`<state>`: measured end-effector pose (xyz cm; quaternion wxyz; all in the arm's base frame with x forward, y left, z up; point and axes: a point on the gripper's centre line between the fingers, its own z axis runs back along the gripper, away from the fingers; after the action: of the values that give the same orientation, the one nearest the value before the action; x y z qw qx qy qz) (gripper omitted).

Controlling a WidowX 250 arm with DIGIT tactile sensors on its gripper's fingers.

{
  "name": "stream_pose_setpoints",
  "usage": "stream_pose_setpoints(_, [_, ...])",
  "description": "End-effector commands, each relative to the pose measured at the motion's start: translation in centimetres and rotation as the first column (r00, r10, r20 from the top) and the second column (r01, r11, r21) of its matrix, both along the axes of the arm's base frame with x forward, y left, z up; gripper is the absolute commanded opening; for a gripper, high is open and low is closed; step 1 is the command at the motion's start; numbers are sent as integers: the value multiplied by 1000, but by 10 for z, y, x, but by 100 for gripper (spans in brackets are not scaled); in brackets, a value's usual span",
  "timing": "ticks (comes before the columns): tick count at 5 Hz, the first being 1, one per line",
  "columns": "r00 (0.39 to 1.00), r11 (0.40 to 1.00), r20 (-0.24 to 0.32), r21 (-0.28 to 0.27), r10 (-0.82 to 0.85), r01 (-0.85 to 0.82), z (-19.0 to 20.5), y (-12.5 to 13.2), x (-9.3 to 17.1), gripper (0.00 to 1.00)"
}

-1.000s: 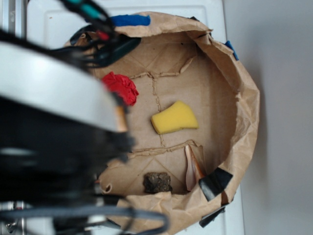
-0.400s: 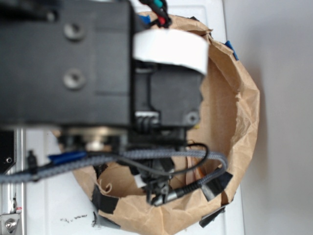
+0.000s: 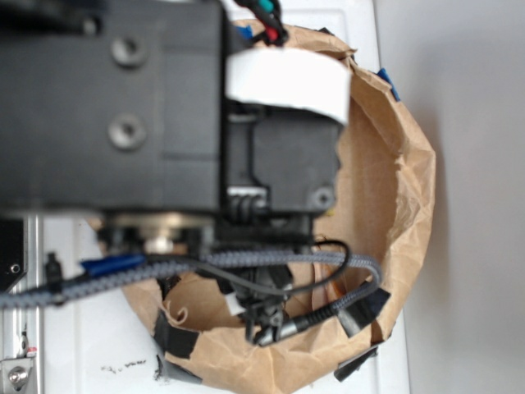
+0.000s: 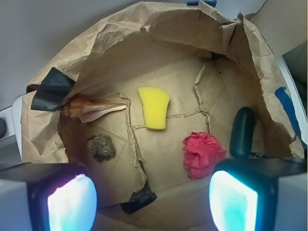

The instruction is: Grab the green sponge.

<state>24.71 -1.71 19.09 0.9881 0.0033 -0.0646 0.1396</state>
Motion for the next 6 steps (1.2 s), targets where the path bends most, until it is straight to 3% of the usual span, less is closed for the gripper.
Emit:
stream_pose_setpoints(1, [999,998,47,54,26,-29,-45,28,45,100])
stream_pose_setpoints(2, [997,1000,71,-2,-2,2,-55,45,54,100])
stream_pose_setpoints(6, [997,997,50,57,-52,49,-95,57,32,100])
